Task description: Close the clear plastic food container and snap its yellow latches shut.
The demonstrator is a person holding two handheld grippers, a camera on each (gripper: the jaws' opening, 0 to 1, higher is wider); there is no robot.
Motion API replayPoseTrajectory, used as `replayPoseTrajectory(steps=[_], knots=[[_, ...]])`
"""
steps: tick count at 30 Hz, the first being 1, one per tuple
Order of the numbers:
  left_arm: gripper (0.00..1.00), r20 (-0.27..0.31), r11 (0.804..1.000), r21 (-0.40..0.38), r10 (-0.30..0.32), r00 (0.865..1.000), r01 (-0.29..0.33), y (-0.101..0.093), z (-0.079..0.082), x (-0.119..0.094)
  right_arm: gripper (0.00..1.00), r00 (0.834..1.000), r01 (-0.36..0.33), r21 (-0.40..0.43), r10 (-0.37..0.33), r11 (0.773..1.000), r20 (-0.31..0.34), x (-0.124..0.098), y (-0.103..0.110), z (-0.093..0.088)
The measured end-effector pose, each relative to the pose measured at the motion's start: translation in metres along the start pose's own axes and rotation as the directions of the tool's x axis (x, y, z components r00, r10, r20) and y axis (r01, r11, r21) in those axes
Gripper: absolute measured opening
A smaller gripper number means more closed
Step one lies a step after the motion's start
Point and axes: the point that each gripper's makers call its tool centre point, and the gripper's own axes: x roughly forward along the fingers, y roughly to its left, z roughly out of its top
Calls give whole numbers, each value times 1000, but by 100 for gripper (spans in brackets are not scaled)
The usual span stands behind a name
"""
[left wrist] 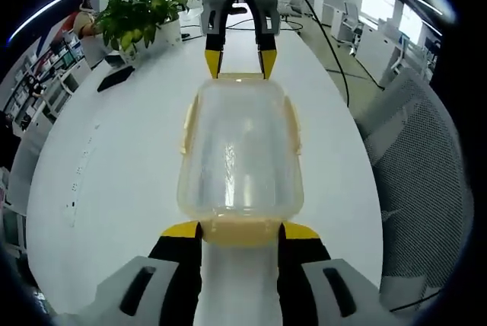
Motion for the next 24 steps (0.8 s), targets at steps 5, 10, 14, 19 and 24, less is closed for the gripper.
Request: replayPoseTrajectory(steps=[5, 10, 14, 19, 24], knots=[[32, -3, 1000, 3, -4, 1000, 4, 1, 1, 1, 36, 1000, -1, -2, 1, 1000, -13, 3, -1, -2], [32, -17, 1000, 6, -15, 1000, 15, 2, -1, 3, 36, 1000, -3, -6, 3, 1000, -22, 5, -1, -3], [33, -16, 1000, -4, -21, 1000, 21, 2, -2, 4, 36, 1000, -3, -1, 3, 1000, -23, 6, -1, -4], [33, -12, 1000, -7, -22, 1000, 22, 2, -3, 5, 37, 1000, 4, -7, -5, 1000, -27, 8, -1, -5], [34, -2, 1000, -6, -12, 1000, 12, 2, -3, 5, 37, 999, 13, -12, -14, 1000, -29, 8, -1, -5]])
